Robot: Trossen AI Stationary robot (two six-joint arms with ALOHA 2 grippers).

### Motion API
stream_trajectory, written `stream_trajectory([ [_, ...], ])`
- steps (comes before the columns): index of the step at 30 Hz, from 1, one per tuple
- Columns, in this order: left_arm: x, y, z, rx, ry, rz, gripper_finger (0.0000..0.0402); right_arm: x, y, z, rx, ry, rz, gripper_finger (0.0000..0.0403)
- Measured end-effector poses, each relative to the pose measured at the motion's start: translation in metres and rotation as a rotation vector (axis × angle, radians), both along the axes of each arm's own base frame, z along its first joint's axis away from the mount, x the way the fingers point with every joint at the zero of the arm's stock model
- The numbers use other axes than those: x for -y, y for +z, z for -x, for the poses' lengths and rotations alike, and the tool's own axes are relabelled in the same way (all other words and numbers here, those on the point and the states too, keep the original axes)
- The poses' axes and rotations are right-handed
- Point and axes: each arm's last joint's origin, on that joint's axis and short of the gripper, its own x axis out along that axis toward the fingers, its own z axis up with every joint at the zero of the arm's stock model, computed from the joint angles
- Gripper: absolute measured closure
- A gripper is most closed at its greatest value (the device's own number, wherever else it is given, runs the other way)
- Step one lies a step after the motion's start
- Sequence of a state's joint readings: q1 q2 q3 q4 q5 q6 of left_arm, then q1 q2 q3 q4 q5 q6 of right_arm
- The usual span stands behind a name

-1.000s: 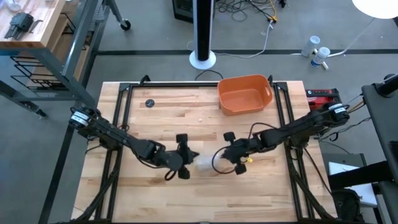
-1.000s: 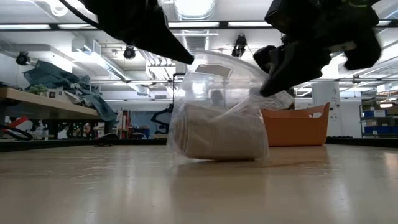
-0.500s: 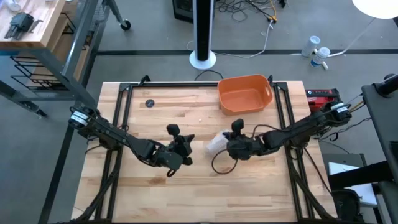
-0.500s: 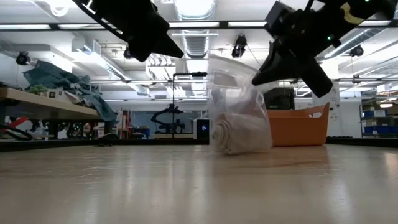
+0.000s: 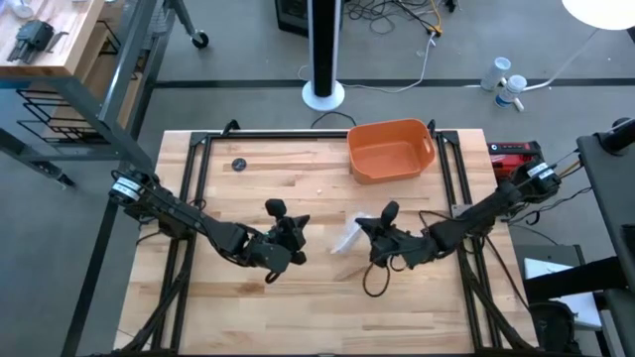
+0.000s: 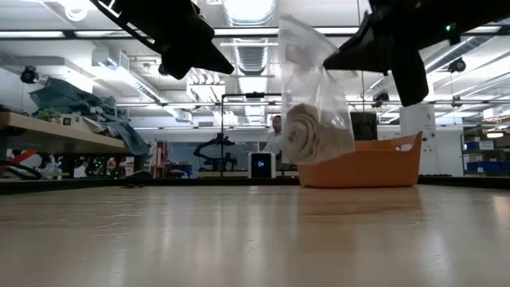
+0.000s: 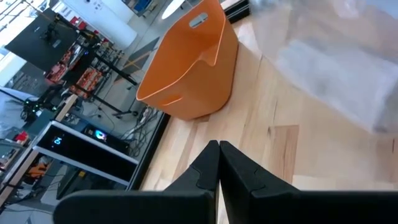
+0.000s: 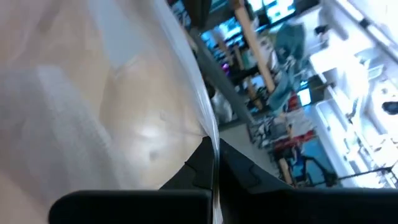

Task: Roll bandage
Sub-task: Put the transparent zip bag into the orange bin

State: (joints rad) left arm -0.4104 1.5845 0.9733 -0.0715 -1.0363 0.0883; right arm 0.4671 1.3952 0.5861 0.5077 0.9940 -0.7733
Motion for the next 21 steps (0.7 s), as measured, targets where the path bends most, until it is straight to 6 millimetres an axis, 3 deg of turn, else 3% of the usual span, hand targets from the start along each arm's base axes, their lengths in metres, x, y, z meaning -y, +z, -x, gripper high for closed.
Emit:
stream_trajectory([
  [8, 0.0, 0.0, 0.0, 0.002, 0.001, 0.0, 0.0401, 0.009, 0.016, 0.003, 0.117, -0.157, 0.01, 0.0403],
  [15, 0.001, 0.005, -0.002, 0.079, 0.021, 0.034, 0.0401, 0.045, 0.045, 0.012, 0.24, -0.421, -0.024, 0.0403],
  [21, 0.001, 0.017, -0.004, 0.17, 0.041, 0.039, 0.0402, 0.087, 0.085, 0.04, 0.397, -0.68, -0.075, 0.0403],
])
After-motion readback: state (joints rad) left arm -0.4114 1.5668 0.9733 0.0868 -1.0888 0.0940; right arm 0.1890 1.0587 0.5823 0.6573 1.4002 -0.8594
